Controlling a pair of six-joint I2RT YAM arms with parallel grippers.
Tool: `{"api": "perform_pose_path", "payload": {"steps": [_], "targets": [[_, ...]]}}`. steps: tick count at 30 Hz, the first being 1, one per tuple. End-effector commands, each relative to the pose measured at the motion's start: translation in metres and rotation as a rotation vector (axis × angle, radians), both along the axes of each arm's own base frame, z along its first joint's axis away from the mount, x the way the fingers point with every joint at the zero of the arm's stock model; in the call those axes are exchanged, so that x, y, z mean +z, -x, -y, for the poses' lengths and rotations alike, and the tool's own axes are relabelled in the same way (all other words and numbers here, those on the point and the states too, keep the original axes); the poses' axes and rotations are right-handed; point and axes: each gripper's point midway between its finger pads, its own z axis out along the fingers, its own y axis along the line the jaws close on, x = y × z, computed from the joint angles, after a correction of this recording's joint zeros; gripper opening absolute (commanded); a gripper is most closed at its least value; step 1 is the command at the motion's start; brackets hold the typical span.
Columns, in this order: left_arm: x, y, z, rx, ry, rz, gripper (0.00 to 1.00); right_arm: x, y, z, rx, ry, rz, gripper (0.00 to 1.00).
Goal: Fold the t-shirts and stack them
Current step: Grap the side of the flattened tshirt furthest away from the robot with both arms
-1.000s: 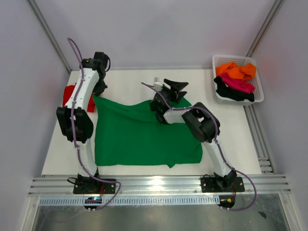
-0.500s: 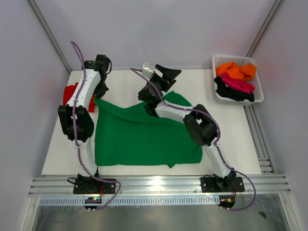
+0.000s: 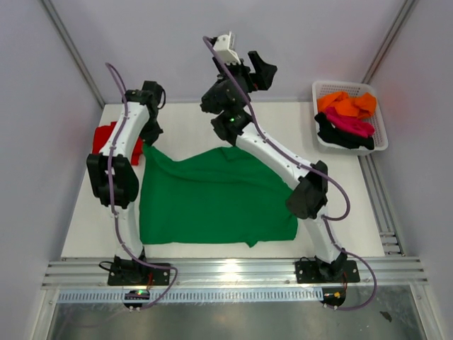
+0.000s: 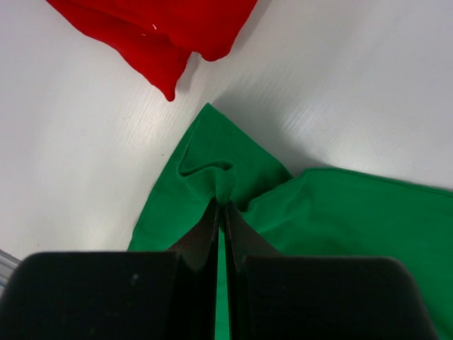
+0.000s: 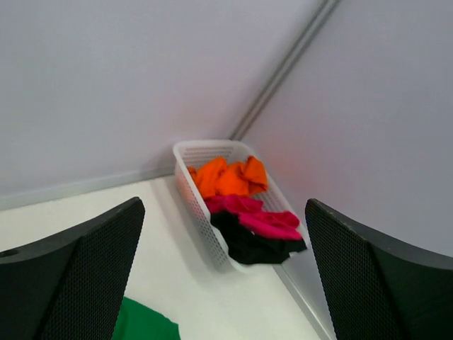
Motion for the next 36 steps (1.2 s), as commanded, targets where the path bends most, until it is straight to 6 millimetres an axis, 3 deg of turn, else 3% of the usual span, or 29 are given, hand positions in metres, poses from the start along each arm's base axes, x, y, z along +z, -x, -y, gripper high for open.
{"api": "perform_pose_path", "payload": {"steps": [1, 2, 3, 4, 5, 6, 8, 9, 11, 12, 14, 15, 16, 17, 18, 20, 21, 23, 26, 31, 36], "targets": [[-0.001, -0.011, 0.008, -0.019, 0.033, 0.027, 0.00, 0.069, 0.013, -0.014, 0.250, -0.222, 0.229, 1.00], [-0.002, -0.011, 0.009, -0.020, 0.036, 0.024, 0.00, 0.084, 0.007, -0.033, 0.413, -0.237, 0.270, 0.99], [-0.002, -0.012, 0.009, -0.021, 0.035, 0.022, 0.00, 0.108, 0.017, -0.025, 0.500, -0.316, 0.328, 0.99], [-0.002, -0.012, 0.009, -0.021, 0.034, 0.023, 0.00, 0.094, 0.013, -0.040, 0.604, -0.434, 0.313, 0.99], [-0.001, -0.012, 0.009, -0.021, 0.034, 0.025, 0.00, 0.098, 0.014, -0.053, 0.729, -0.502, 0.318, 0.99], [-0.001, -0.013, 0.009, -0.022, 0.034, 0.026, 0.00, 0.094, 0.007, -0.046, 0.747, -0.563, 0.313, 0.99], [0.004, -0.013, 0.010, -0.022, 0.041, 0.035, 0.00, 0.072, 0.005, -0.044, 0.760, -0.709, 0.248, 0.99], [0.004, -0.013, 0.010, -0.023, 0.044, 0.036, 0.00, 0.043, 0.002, -0.045, 0.750, -0.709, 0.147, 0.99], [0.008, -0.013, 0.011, -0.024, 0.047, 0.048, 0.00, 0.011, -0.005, -0.037, 0.700, -0.766, 0.075, 0.99], [0.011, -0.013, 0.011, -0.025, 0.050, 0.055, 0.00, -0.028, -0.005, -0.036, 0.666, -0.759, -0.026, 0.99], [0.012, -0.013, 0.010, -0.027, 0.044, 0.056, 0.00, -0.056, -0.005, -0.019, 0.614, -0.856, -0.065, 0.99], [0.013, -0.012, 0.009, -0.026, 0.038, 0.057, 0.00, -0.096, -0.004, -0.013, 0.570, -0.886, -0.142, 0.99], [0.013, -0.012, 0.009, -0.027, 0.037, 0.055, 0.00, -0.113, -0.001, -0.015, 0.589, -0.949, -0.190, 0.99], [0.012, -0.011, 0.009, -0.027, 0.037, 0.050, 0.00, -0.118, 0.000, 0.001, 0.550, -1.043, -0.165, 0.99], [0.010, -0.010, 0.008, -0.028, 0.036, 0.045, 0.00, -0.153, 0.003, 0.006, 0.517, -1.073, -0.219, 0.99], [0.006, -0.007, 0.008, -0.026, 0.037, 0.034, 0.00, -0.167, 0.012, 0.011, 0.526, -1.151, -0.241, 0.99], [0.005, -0.007, 0.008, -0.024, 0.037, 0.034, 0.00, -0.193, 0.018, 0.012, 0.492, -1.190, -0.277, 0.99], [0.001, -0.004, 0.008, -0.023, 0.036, 0.022, 0.00, -0.210, 0.024, 0.018, 0.470, -1.228, -0.304, 0.99], [0.000, -0.001, 0.006, -0.021, 0.029, 0.017, 0.00, -0.258, 0.037, 0.035, 0.372, -1.299, -0.370, 0.99], [0.001, 0.001, 0.007, -0.020, 0.037, 0.020, 0.00, -0.287, 0.035, 0.044, 0.380, -1.438, -0.371, 0.99], [-0.004, 0.005, 0.008, -0.016, 0.038, 0.005, 0.00, -0.294, 0.023, 0.017, 0.552, -1.585, -0.416, 0.98]]}}
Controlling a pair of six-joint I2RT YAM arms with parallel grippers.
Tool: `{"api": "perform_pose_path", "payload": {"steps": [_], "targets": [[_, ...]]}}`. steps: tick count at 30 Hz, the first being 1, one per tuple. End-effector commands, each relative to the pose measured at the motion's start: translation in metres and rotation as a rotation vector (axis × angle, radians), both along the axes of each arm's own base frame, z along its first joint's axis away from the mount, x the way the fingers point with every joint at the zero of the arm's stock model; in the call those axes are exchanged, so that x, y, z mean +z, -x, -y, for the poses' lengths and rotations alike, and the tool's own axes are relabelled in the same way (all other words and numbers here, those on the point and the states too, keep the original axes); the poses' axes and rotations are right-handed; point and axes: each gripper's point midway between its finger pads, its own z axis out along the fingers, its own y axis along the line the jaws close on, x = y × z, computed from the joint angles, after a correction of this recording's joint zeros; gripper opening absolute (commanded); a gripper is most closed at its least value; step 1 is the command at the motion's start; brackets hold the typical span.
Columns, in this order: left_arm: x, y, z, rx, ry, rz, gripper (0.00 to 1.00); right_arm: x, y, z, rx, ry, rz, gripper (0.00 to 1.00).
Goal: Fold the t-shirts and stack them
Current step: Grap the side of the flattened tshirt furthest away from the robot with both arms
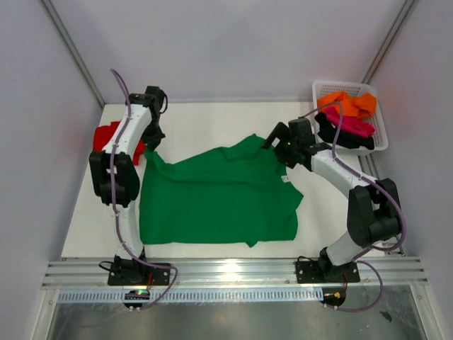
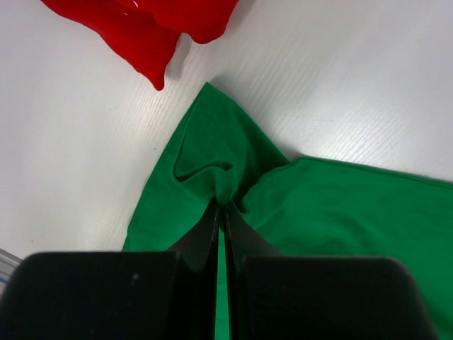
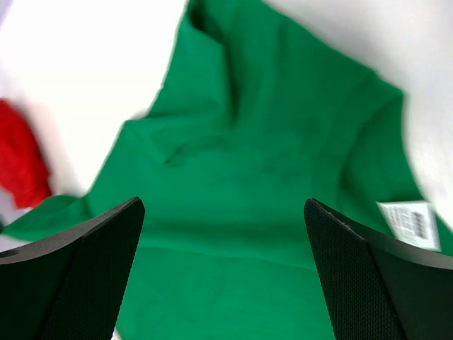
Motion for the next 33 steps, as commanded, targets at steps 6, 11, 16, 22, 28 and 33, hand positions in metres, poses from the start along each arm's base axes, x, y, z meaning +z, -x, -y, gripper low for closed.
{"api": "perform_pose_path", "payload": {"steps": [6, 11, 16, 22, 28, 33], "targets": [[0.019, 0.002, -0.001, -0.001, -0.002, 0.057, 0.00, 0.022, -0.035, -0.049, 0.149, -0.236, 0.133, 0.98], [0.020, 0.003, -0.002, 0.001, -0.006, 0.058, 0.00, 0.006, -0.049, -0.050, 0.145, -0.226, 0.104, 0.97], [0.023, 0.003, -0.003, 0.001, -0.012, 0.061, 0.00, 0.000, -0.060, -0.050, 0.156, -0.206, 0.115, 0.97], [0.023, 0.005, -0.003, 0.000, -0.013, 0.058, 0.00, -0.001, -0.078, -0.044, 0.151, -0.199, 0.143, 0.96], [0.025, 0.005, -0.002, -0.003, -0.005, 0.062, 0.00, -0.003, -0.093, -0.043, 0.147, -0.179, 0.140, 0.96], [0.026, 0.005, -0.004, -0.003, -0.017, 0.060, 0.00, -0.004, -0.099, -0.044, 0.149, -0.179, 0.147, 0.96]]}}
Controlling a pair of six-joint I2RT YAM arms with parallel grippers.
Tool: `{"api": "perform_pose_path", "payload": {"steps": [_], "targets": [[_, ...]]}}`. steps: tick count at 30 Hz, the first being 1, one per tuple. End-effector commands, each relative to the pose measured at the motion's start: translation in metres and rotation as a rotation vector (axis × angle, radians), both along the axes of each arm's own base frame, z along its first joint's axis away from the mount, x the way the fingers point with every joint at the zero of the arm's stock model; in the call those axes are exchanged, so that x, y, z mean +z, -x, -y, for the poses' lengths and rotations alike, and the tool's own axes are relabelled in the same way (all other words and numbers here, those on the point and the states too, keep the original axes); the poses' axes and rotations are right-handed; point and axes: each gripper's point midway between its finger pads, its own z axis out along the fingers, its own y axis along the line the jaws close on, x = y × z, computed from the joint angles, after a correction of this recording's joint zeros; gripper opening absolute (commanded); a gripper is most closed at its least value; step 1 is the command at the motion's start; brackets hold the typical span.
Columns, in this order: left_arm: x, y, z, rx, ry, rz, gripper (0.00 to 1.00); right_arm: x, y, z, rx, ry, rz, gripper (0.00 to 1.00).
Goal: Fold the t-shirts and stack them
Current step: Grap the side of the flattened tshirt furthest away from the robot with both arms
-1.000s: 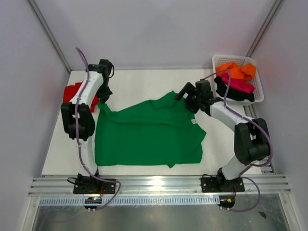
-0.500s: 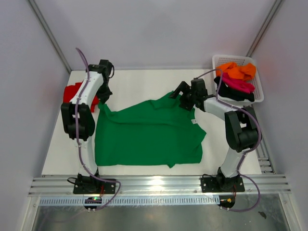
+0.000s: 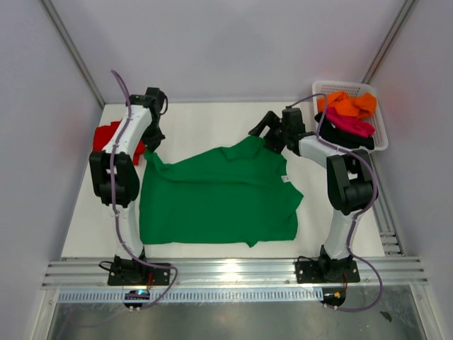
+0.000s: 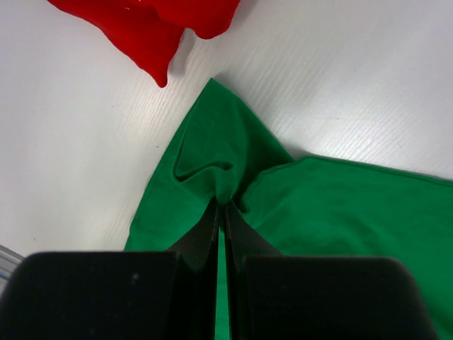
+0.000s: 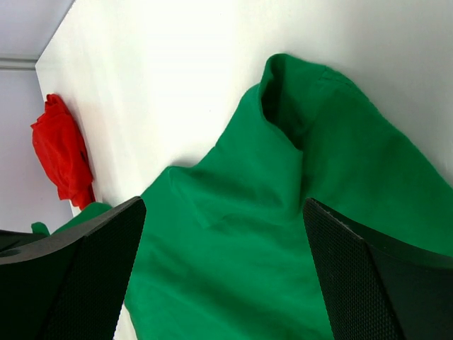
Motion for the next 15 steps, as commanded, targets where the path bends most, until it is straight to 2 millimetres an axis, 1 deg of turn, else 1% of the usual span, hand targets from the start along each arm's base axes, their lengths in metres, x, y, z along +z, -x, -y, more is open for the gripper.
{"api": "perform_pose_path", "payload": {"steps": [1, 4, 15], "targets": [[0.031, 0.001, -0.003, -0.005, -0.012, 0.076, 0.00, 0.018, -0.018, -0.002, 0.009, -0.004, 0.073, 0.96], [0.032, 0.000, -0.003, -0.006, -0.013, 0.078, 0.00, 0.016, -0.020, -0.003, 0.016, -0.005, 0.069, 0.96], [0.035, -0.006, -0.004, 0.006, -0.019, 0.086, 0.00, -0.010, -0.021, -0.003, 0.031, 0.014, 0.025, 0.94]]}}
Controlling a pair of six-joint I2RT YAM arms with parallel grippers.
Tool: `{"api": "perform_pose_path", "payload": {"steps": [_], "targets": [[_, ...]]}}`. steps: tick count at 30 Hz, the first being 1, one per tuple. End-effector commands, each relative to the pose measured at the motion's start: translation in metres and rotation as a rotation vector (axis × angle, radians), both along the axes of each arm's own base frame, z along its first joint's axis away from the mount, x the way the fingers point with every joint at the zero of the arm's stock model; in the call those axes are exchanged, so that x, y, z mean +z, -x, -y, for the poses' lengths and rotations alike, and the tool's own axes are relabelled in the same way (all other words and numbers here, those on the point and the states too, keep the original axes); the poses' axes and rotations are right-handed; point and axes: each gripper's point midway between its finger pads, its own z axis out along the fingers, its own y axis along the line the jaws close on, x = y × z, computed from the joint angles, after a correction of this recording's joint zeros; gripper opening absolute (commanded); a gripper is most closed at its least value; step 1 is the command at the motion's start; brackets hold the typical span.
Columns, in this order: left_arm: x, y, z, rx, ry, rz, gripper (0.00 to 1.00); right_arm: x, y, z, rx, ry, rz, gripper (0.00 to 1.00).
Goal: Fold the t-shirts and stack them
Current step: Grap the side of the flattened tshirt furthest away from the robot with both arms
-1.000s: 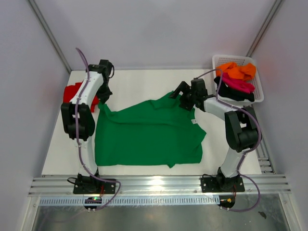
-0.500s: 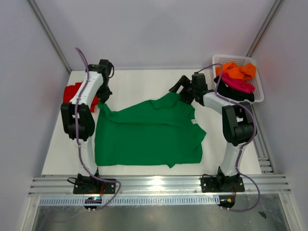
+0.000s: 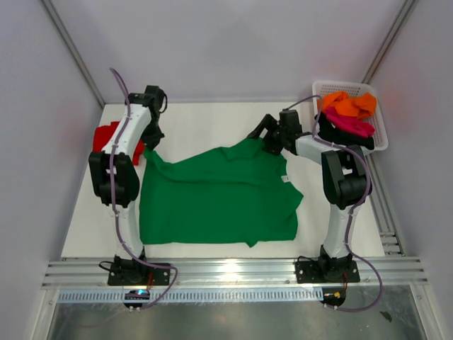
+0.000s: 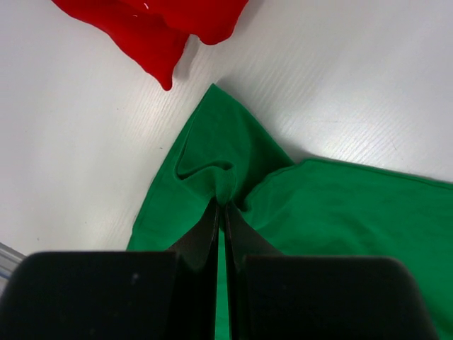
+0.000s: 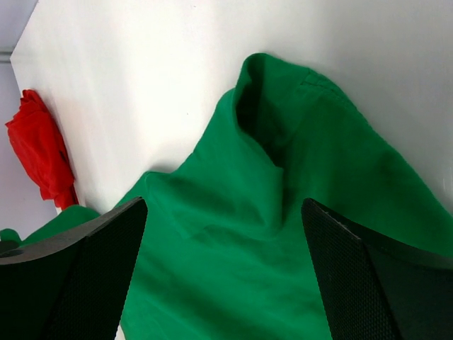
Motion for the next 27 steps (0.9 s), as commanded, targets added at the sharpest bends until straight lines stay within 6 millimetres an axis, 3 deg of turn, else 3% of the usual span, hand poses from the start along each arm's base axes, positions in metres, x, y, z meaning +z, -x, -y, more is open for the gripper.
{"api": "perform_pose_path", "payload": {"steps": [1, 23, 26, 27], "targets": [[0.028, -0.004, -0.002, 0.007, -0.011, 0.076, 0.00, 0.012, -0.015, -0.002, 0.011, -0.004, 0.055, 0.94], [0.027, -0.002, -0.009, 0.018, -0.051, 0.063, 0.00, -0.003, -0.030, -0.007, 0.032, -0.012, 0.036, 0.86], [0.028, -0.002, -0.009, 0.018, -0.051, 0.065, 0.00, -0.004, -0.031, -0.007, 0.041, -0.008, 0.042, 0.82], [0.028, -0.001, -0.009, 0.018, -0.051, 0.063, 0.00, -0.005, -0.031, -0.008, 0.046, -0.008, 0.040, 0.76]]}}
